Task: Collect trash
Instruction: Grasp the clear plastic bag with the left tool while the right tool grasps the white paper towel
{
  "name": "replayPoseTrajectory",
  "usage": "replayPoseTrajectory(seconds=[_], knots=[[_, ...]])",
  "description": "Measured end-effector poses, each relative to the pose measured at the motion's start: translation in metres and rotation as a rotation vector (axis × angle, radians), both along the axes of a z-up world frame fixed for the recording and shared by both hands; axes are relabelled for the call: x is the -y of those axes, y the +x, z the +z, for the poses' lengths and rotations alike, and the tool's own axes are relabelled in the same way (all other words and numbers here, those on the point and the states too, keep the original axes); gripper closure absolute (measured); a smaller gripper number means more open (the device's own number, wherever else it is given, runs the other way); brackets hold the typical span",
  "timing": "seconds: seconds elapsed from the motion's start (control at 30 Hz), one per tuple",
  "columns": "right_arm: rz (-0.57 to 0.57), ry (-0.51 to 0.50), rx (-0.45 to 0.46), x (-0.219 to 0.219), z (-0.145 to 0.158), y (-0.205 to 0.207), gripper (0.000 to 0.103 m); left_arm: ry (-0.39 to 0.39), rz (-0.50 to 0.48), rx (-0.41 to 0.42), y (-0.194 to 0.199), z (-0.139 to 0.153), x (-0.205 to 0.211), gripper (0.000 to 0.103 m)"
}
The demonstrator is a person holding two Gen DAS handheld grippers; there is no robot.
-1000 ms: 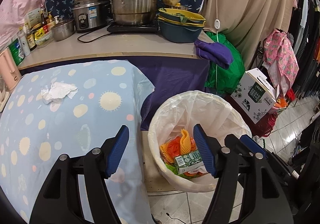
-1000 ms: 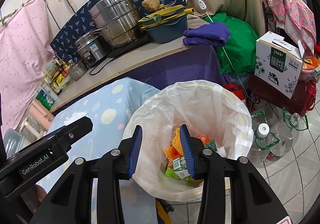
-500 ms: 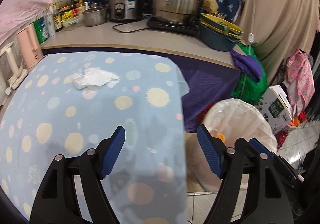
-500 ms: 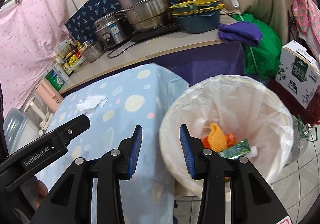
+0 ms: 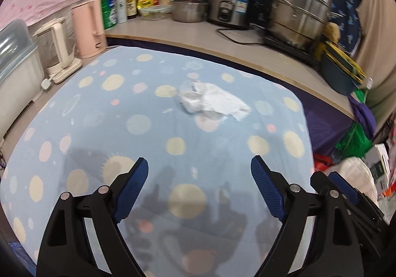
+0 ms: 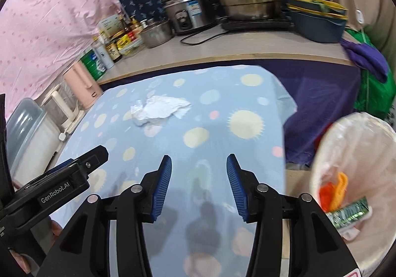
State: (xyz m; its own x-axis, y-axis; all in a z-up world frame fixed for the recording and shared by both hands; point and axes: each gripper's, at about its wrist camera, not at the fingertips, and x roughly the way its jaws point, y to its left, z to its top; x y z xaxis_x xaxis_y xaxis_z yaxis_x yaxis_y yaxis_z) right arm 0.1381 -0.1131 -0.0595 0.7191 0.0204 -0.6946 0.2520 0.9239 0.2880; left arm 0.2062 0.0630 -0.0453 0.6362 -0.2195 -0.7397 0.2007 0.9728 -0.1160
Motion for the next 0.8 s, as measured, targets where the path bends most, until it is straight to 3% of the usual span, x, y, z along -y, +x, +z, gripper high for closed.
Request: replayPoseTrajectory(seconds=[0.4, 0.8], knots=[[0.05, 0.019, -0.052, -0.024, -0.022, 0.118, 0.042, -0.004, 0.054, -0.018, 0.086, -0.02, -0.029, 0.019], [0.031, 0.076, -0.101, -0.005, -0.051, 0.194, 0.042, -0.104, 0.048, -0.108, 0.16, -0.049, -0.013, 0.016]])
